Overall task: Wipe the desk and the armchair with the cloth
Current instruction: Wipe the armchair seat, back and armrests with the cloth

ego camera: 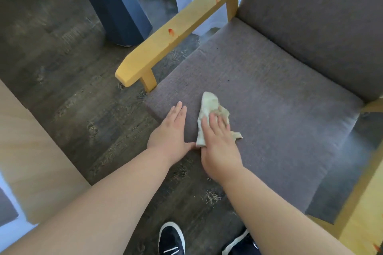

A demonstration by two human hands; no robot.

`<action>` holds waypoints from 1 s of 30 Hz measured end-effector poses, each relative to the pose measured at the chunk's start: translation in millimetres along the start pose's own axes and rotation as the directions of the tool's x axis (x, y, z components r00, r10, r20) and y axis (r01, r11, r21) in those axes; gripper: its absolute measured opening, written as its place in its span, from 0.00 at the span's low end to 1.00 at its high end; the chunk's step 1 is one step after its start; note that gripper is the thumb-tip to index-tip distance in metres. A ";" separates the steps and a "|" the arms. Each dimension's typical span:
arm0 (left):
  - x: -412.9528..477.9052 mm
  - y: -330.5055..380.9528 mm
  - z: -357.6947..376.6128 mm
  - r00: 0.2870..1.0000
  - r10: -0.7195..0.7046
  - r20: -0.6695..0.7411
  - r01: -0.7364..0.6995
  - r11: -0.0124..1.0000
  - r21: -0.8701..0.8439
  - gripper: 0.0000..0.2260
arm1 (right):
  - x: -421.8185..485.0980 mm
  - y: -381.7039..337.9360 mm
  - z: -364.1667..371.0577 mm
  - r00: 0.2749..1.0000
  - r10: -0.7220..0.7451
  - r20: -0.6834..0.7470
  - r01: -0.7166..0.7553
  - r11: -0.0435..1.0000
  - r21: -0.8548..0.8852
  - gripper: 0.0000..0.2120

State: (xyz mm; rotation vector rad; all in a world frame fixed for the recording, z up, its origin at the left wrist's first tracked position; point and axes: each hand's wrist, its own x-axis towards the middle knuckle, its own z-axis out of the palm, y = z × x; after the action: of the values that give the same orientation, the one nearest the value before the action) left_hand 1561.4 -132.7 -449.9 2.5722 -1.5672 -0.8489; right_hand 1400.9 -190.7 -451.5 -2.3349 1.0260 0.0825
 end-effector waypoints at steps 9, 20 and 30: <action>1.3 -9.3 -28.5 0.994 0.085 -0.063 -0.087 0.996 -0.025 0.30 | -9.8 -12.4 -52.5 0.964 0.262 -0.041 -0.143 0.646 0.750 0.16; 43.5 -33.7 -23.5 0.968 -0.234 -0.090 0.225 0.969 -0.098 0.59 | 166.2 -21.7 -34.4 1.000 0.022 -0.009 -0.021 0.996 0.084 0.23; 4.5 -34.6 -23.2 0.997 -0.069 0.025 0.070 0.997 -0.040 0.42 | 43.4 -30.5 -24.2 0.924 -0.294 0.244 0.138 0.852 0.505 0.18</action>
State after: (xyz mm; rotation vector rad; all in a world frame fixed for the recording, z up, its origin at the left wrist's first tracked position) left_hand 1601.8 -125.2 -441.9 2.6120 -1.4581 -0.9106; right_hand 1448.3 -215.7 -428.7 -1.8844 0.5360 0.0937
